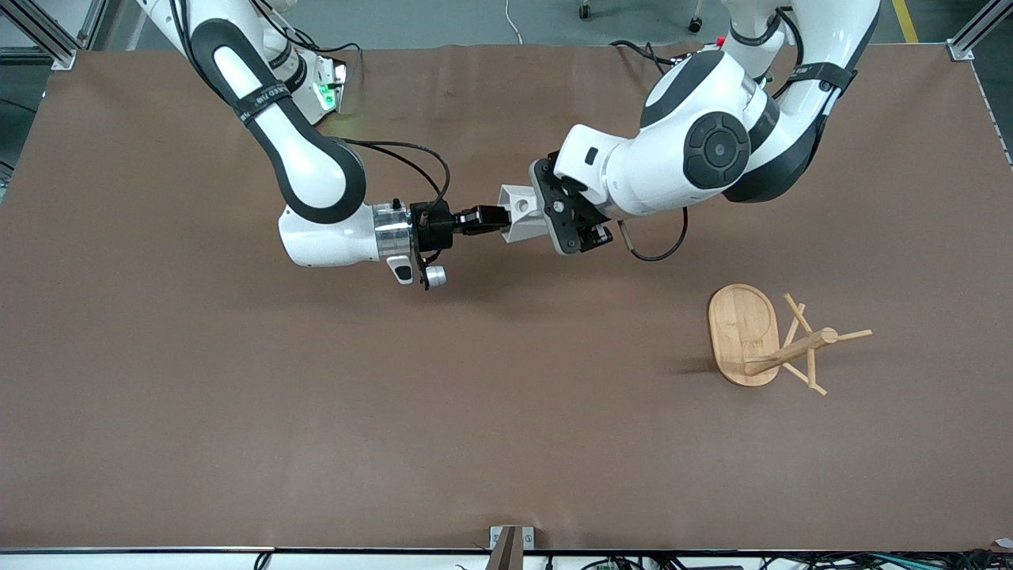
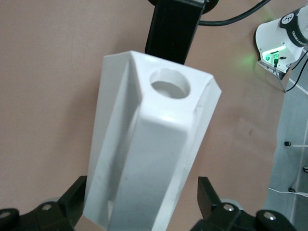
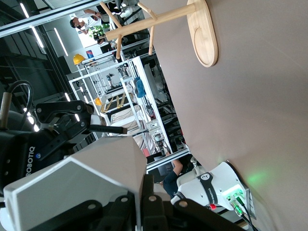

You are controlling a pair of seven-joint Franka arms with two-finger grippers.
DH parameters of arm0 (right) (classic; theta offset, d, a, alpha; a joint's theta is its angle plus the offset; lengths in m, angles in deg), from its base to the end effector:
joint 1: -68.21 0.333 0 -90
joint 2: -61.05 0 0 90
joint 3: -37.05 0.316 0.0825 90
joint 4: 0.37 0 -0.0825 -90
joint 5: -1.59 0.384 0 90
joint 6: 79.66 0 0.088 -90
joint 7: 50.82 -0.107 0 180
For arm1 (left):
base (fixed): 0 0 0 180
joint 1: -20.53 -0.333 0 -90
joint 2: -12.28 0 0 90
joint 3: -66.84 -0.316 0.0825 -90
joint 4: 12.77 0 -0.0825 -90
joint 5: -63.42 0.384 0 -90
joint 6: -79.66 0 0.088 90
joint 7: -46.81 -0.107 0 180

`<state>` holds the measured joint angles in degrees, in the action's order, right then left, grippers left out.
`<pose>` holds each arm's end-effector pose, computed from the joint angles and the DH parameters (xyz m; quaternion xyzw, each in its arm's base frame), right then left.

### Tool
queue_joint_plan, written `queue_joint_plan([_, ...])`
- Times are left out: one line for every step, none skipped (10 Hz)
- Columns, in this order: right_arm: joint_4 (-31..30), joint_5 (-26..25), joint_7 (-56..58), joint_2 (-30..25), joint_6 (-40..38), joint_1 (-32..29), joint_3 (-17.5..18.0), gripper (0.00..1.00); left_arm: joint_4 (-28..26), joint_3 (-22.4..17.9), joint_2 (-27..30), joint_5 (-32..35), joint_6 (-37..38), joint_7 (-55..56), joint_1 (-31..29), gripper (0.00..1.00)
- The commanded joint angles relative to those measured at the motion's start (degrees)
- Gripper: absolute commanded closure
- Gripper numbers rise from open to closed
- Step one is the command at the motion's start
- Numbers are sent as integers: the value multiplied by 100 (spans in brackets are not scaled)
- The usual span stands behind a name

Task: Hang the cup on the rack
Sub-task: 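Grasp the cup's side with the left gripper beside the right gripper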

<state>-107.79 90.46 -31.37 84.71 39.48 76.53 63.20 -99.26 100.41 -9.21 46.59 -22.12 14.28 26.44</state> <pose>0.5157 0.3869 0.3471 -0.7593 0.0578 0.1676 0.6262 0.5206 -0.3938 0.4845 0.8110 -0.5317 -0.0388 0.2409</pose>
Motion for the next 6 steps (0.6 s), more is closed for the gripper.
queue_joint_plan([-227, 200, 67, -248, 22, -129, 137, 100, -176, 132, -92, 83, -131, 133, 7, 11])
queue_joint_plan([-227, 200, 67, -248, 22, -121, 137, 100, -167, 132, -110, 83, -140, 133, 16, 20])
queue_joint_plan([-235, 200, 67, -257, 22, -120, 137, 100, -176, 158, -110, 284, -140, 194, 33, 45])
queue_joint_plan([-227, 209, 67, -257, 22, -120, 137, 100, -176, 237, -110, 416, -140, 299, -10, 72])
queue_joint_plan([-227, 209, 67, -257, 22, -120, 137, 100, -158, 238, -136, 400, -140, 326, -46, 92])
queue_joint_plan([-235, 209, 67, -257, 31, -120, 137, 100, -158, 246, -145, 374, -158, 309, -55, 97])
